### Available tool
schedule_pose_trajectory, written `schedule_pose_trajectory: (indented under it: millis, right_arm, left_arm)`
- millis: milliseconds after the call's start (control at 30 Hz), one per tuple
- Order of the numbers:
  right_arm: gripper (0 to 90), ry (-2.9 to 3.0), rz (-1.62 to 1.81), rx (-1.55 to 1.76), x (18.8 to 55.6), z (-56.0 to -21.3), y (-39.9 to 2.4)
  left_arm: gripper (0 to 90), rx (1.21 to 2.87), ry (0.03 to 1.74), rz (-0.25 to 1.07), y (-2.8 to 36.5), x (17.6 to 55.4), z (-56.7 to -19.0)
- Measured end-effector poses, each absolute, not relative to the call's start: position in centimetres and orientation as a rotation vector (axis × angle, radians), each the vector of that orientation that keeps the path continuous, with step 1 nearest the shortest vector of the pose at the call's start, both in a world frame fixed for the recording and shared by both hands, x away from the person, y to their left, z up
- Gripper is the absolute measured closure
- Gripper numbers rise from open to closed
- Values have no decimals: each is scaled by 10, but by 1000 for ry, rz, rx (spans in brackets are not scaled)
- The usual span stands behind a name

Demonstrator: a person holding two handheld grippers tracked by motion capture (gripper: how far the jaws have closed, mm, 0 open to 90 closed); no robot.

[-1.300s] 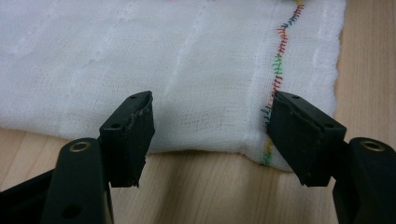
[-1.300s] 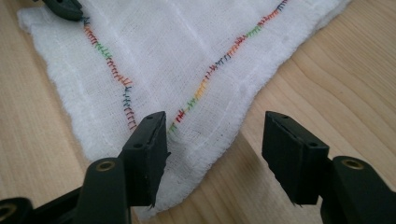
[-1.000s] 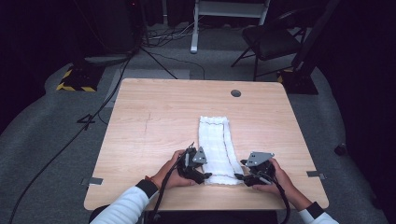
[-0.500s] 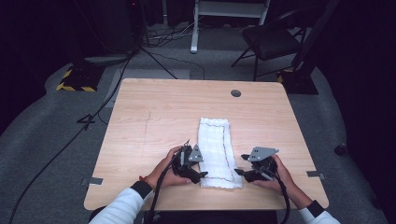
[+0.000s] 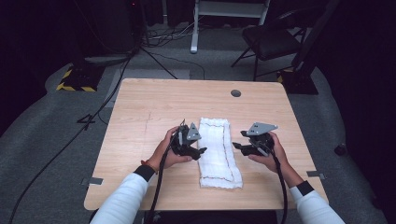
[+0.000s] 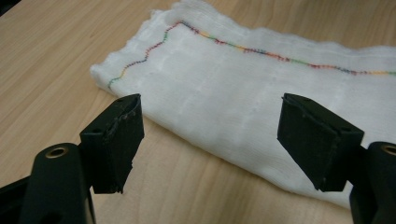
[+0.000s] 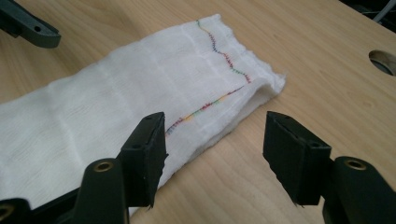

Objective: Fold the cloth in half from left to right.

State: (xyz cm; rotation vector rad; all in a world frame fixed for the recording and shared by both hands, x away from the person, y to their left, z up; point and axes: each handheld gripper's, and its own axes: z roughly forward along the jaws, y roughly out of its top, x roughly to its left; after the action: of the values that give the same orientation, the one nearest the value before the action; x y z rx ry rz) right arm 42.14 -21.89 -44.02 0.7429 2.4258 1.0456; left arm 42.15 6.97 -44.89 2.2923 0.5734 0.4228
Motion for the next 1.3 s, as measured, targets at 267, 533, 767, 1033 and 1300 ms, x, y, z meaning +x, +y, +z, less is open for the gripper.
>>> schedule_pose_trajectory:
  millis: [267,533,767,1033,1300]
  right_arm:
    - [401,2412,1009,770,457,-442,-200]
    - [382,2449,955,825,492,-456,-187]
    - [376,2451,982,930,522,-469,-185]
    - [381,2460,953,1009,541,-481,-181]
    - [398,2484,987,1059,546,-491,-181]
  left_arm:
    - [241,2265,690,447,59,469,-453]
    - [244,2262,808,438,52,505,-473]
    - [226,2239,906,410,51,525,-487]
    - [219,2240,934,384,46,535,-491]
    - [261,2212,948,304,50,538,-498]
